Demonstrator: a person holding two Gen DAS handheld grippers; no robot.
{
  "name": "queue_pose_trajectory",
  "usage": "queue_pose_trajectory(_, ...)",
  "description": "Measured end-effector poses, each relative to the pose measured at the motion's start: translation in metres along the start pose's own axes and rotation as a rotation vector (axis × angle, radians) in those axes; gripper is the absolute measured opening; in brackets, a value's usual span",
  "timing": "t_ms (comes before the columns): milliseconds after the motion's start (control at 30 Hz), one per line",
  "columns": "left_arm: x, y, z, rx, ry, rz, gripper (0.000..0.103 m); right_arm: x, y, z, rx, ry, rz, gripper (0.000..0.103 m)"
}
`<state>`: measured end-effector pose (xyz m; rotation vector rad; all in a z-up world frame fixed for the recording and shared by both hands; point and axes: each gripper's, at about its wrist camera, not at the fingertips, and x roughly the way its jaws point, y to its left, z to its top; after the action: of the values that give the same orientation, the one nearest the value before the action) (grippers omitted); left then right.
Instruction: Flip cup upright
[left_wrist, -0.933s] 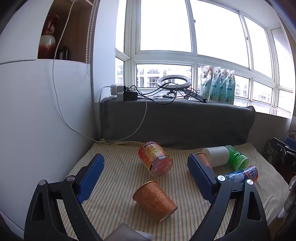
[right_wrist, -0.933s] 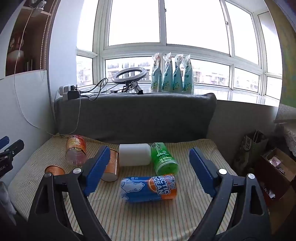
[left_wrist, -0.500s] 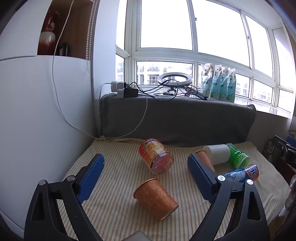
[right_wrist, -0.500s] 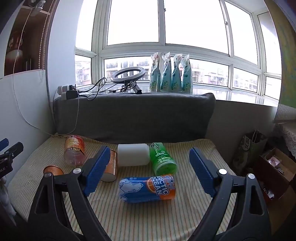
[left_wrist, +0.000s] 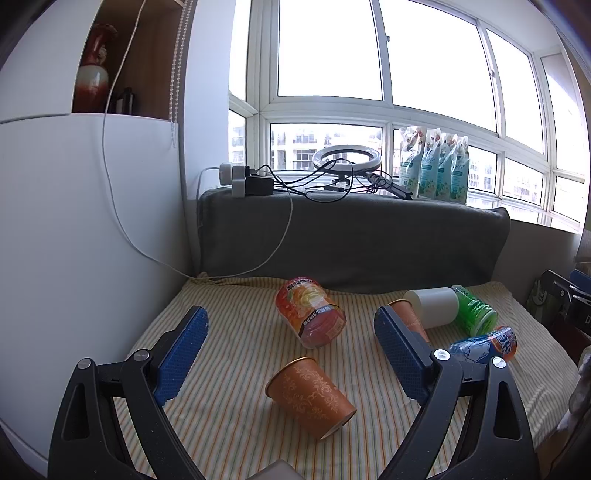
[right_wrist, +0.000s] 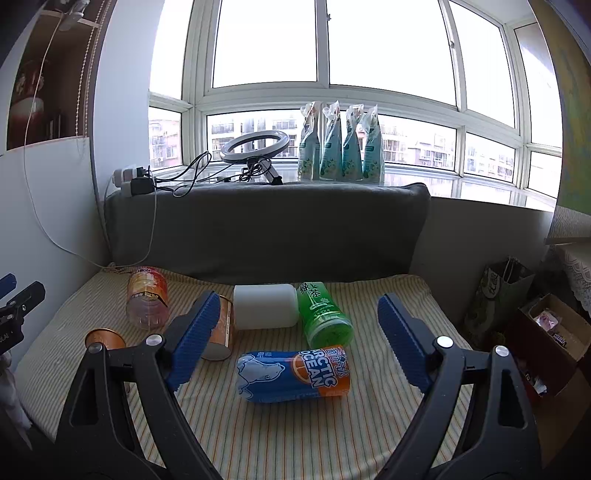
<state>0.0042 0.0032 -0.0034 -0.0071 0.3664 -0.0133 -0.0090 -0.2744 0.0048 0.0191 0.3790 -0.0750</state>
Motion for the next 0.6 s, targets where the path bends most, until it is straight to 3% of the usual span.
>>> queue_pose_trajectory(600, -0.0006, 0.0001, 0.0008, -0.004, -0.005, 0.0, 0.092, -0.0027, 0.0, 0.0029, 0.0, 0.001, 0.0, 0.09)
